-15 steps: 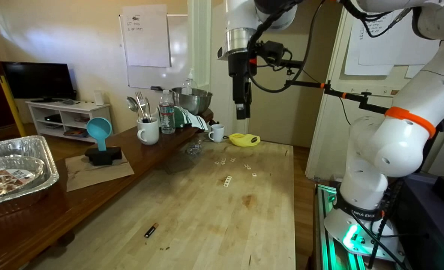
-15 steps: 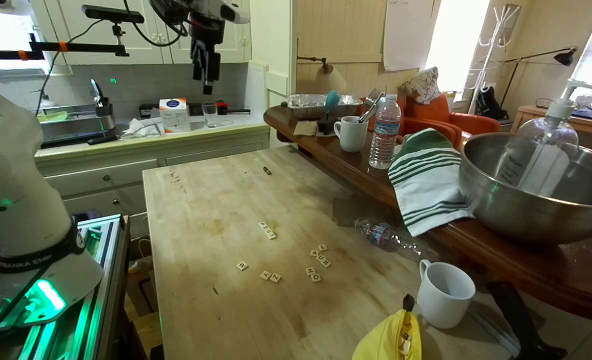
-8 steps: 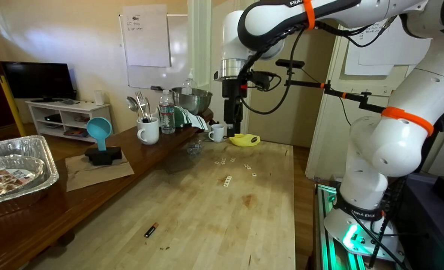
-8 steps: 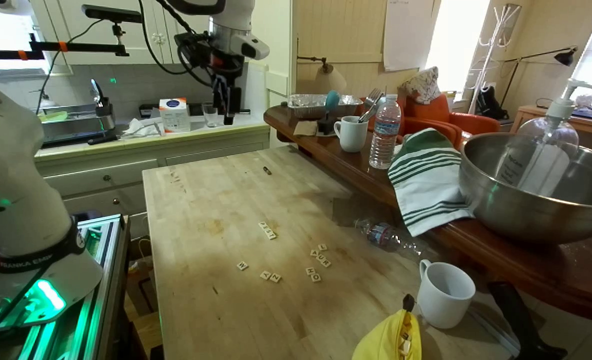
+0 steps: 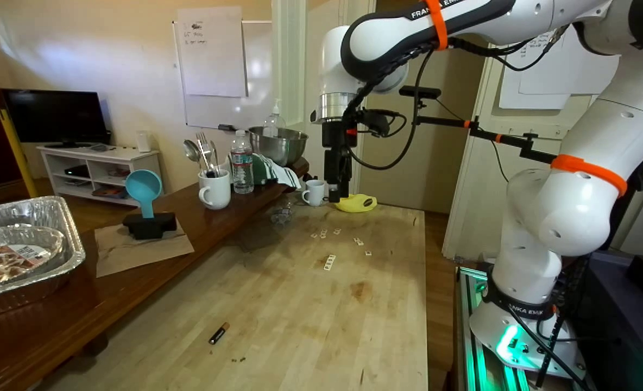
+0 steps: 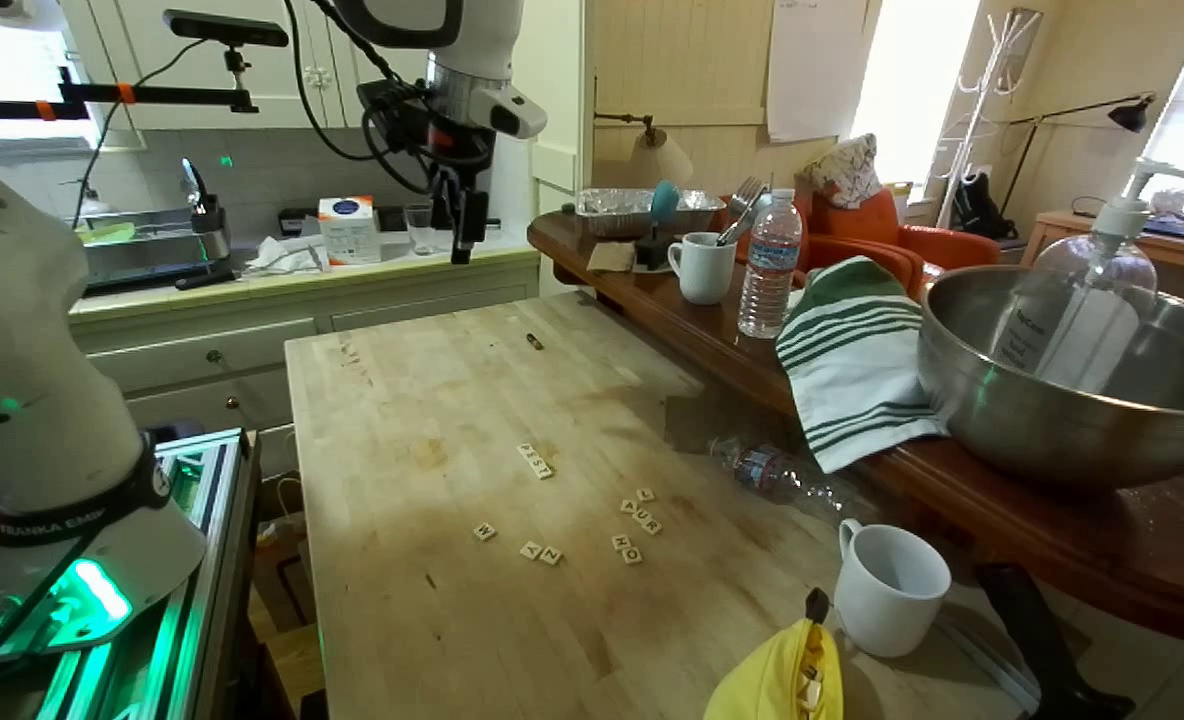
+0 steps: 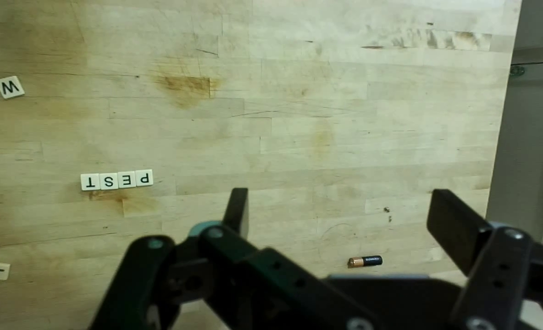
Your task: Move three letter blocks to the far left, then move three more to the left.
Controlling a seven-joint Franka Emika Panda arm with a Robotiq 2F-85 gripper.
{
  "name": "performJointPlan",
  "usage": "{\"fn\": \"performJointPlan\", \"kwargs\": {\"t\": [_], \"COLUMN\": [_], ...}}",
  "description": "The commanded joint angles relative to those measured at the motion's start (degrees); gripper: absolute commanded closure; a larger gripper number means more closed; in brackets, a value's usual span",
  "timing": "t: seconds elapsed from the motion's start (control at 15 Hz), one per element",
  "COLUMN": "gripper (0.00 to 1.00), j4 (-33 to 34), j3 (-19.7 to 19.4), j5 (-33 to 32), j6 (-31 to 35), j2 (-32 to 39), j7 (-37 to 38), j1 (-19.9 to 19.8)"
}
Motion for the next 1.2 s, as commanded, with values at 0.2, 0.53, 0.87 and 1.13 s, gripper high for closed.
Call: {"fn": "performJointPlan", "kwargs": {"t": [0.2,0.53,0.87,1.13], "gripper": [0.00,0.00,0.00,0.00], "j4": [0.1,-1.3,-4.1,-5.6], "j3": [0.0,-0.3,-1.2,-2.7], "j5": [0.0,-0.7,-1.7,-4.7], "j6": [-0.1,4.3,11.0,16.8], "j2": [0.0,1.6,4.0,6.7], "j7": [0.0,-0.4,-0.8,-3.4], "j1": [-0.1,-0.8,-2.2,-3.6]}}
